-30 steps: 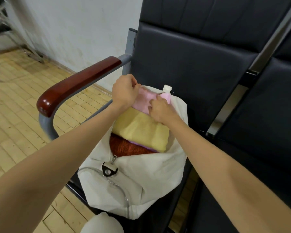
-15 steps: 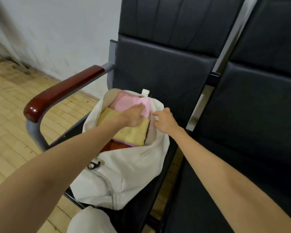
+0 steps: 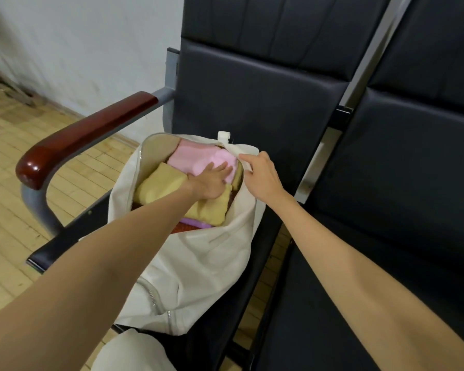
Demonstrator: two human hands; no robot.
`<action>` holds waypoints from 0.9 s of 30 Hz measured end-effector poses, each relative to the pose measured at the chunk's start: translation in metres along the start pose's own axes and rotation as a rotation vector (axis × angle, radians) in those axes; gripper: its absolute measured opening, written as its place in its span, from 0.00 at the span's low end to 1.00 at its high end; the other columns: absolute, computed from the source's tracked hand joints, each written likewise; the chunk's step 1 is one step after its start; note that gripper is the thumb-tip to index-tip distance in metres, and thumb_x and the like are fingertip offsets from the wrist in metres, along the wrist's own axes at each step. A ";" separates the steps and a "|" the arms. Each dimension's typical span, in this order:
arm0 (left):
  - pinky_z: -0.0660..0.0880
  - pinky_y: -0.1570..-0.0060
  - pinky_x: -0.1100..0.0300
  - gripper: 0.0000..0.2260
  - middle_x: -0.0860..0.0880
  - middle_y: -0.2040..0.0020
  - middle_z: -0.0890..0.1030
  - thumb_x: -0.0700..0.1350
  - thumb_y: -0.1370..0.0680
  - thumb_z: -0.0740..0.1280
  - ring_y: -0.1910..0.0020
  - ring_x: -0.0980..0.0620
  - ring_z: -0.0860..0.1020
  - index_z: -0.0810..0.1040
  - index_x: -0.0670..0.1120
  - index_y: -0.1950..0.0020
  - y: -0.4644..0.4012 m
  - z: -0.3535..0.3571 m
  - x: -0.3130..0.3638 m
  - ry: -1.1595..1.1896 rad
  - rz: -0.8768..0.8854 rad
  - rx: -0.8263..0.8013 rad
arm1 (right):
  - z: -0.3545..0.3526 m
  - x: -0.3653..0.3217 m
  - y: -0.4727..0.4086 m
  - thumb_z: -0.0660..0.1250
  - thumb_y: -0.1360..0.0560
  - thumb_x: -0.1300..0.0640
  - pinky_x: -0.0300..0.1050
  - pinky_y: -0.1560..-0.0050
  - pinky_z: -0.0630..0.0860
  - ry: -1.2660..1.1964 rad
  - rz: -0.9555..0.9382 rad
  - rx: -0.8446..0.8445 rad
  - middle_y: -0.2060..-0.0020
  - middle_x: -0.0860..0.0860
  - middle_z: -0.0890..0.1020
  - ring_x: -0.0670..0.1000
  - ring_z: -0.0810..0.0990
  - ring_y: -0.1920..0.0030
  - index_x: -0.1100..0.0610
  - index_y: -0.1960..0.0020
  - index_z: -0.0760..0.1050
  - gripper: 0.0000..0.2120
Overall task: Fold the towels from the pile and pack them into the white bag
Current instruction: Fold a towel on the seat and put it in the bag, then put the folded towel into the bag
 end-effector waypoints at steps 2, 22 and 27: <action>0.51 0.26 0.41 0.21 0.50 0.21 0.54 0.45 0.16 0.50 0.23 0.46 0.52 0.55 0.49 0.22 0.012 -0.004 -0.001 0.084 -0.006 0.104 | 0.000 0.001 0.004 0.60 0.22 0.64 0.44 0.47 0.73 0.034 -0.004 -0.080 0.45 0.56 0.72 0.54 0.75 0.47 0.58 0.32 0.71 0.18; 0.62 0.31 0.54 0.21 0.43 0.28 0.68 0.43 0.18 0.59 0.29 0.44 0.67 0.63 0.40 0.26 0.148 -0.002 0.195 0.211 0.259 0.318 | -0.131 0.120 0.229 0.63 0.22 0.56 0.55 0.33 0.67 0.287 0.391 -0.224 0.30 0.62 0.62 0.62 0.65 0.31 0.55 0.22 0.48 0.34; 0.66 0.32 0.51 0.22 0.43 0.27 0.67 0.45 0.18 0.59 0.31 0.43 0.68 0.61 0.42 0.25 0.151 0.059 0.285 0.177 0.372 0.152 | -0.177 0.201 0.335 0.64 0.22 0.55 0.53 0.32 0.65 0.251 0.618 -0.197 0.29 0.62 0.61 0.63 0.63 0.30 0.56 0.22 0.47 0.35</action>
Point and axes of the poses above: each hand's wrist, its own y-axis away from the middle knuckle, its own z-axis out of the palm, x = y × z, the point moved 5 cm from there along -y, towards the middle knuckle
